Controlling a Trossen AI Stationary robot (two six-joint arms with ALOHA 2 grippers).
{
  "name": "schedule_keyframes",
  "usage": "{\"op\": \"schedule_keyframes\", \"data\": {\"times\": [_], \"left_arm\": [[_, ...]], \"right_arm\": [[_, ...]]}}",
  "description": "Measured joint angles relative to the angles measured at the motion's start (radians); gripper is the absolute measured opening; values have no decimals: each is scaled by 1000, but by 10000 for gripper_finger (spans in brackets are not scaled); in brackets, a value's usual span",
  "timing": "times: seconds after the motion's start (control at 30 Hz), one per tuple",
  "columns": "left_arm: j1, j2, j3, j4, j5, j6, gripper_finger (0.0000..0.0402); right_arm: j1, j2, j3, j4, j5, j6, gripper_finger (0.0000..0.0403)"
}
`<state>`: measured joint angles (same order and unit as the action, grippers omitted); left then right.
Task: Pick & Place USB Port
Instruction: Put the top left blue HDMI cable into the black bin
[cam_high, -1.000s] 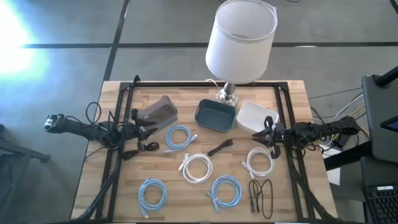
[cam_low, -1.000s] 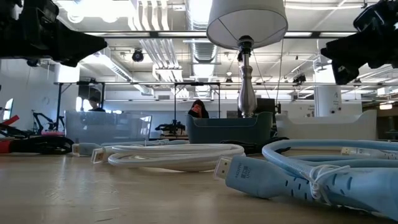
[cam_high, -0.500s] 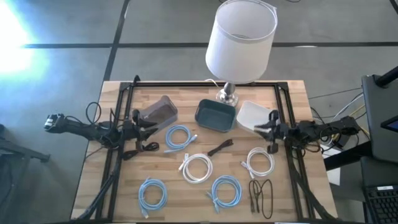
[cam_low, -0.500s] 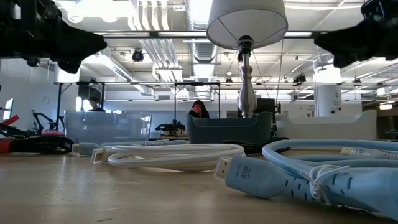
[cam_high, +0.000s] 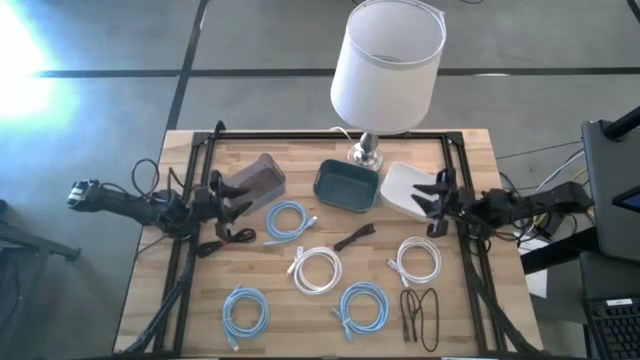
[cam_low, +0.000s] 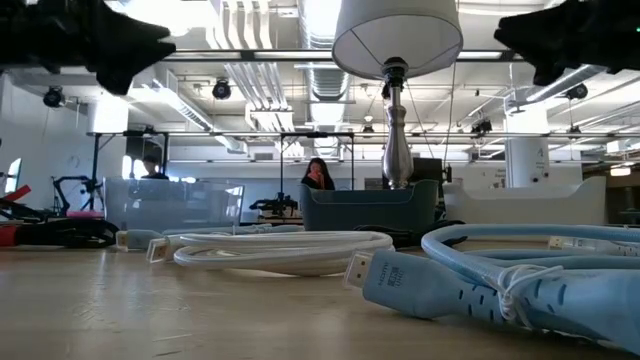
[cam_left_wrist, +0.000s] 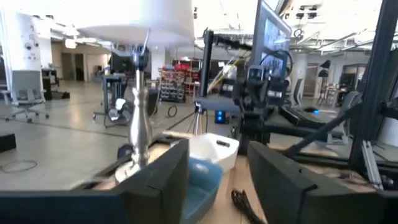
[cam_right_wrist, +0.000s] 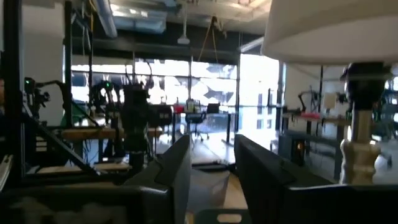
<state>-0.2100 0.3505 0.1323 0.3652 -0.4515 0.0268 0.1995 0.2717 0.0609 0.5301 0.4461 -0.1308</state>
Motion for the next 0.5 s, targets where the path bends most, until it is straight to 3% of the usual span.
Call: {"op": "schedule_keyframes", "data": {"times": [0.13,0.3,0.5], "left_arm": [[0,100,57,-19,0,-16,217],[1,252,111,-28,1,-92,224],[1,468,216,-99,18,-162,222]], "right_arm": [[-21,150,77,-1,0,64,152],[-34,339,183,-9,0,122,174],[-34,532,341,-242,0,223,183]]}}
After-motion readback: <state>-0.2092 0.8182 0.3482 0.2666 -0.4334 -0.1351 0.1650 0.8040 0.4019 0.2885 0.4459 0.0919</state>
